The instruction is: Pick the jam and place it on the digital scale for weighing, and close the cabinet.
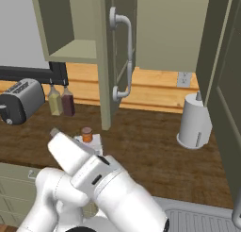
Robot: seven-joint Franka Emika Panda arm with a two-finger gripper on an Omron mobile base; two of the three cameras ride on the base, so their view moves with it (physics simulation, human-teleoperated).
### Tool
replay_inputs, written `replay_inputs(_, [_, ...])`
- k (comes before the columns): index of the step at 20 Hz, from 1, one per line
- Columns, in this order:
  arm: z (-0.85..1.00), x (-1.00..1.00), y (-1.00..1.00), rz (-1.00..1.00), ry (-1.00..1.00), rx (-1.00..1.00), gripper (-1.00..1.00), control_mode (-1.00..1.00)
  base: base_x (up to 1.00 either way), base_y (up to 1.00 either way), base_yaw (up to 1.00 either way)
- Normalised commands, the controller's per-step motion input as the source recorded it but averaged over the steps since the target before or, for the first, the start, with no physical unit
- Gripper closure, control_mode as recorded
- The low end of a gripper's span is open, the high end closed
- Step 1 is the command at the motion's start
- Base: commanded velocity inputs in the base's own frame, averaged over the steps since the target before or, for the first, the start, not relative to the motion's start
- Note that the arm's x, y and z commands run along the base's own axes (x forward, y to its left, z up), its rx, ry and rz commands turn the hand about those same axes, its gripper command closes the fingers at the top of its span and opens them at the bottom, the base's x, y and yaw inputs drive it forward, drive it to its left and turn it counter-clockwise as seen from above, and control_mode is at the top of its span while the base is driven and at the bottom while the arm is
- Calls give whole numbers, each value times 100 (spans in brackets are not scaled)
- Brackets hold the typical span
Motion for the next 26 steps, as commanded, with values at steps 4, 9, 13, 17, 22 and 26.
replay_inputs(4, [39, -17, -100, -18, 13, 21, -100, -100, 0, 0, 0])
replay_inputs(9, [12, 24, -93, -13, 24, 16, -100, -100, 0, 0, 0])
replay_inputs(13, [-9, 100, -26, 1, 2, 8, -100, -100, 0, 0, 0])
replay_inputs(17, [-18, 100, -32, 9, 0, 18, -100, -100, 0, 0, 0])
replay_inputs(22, [-28, 100, -22, 7, 0, 15, -100, -100, 0, 0, 0])
replay_inputs(26, [-28, 100, -4, 8, 0, 15, -100, -100, 0, 0, 0])
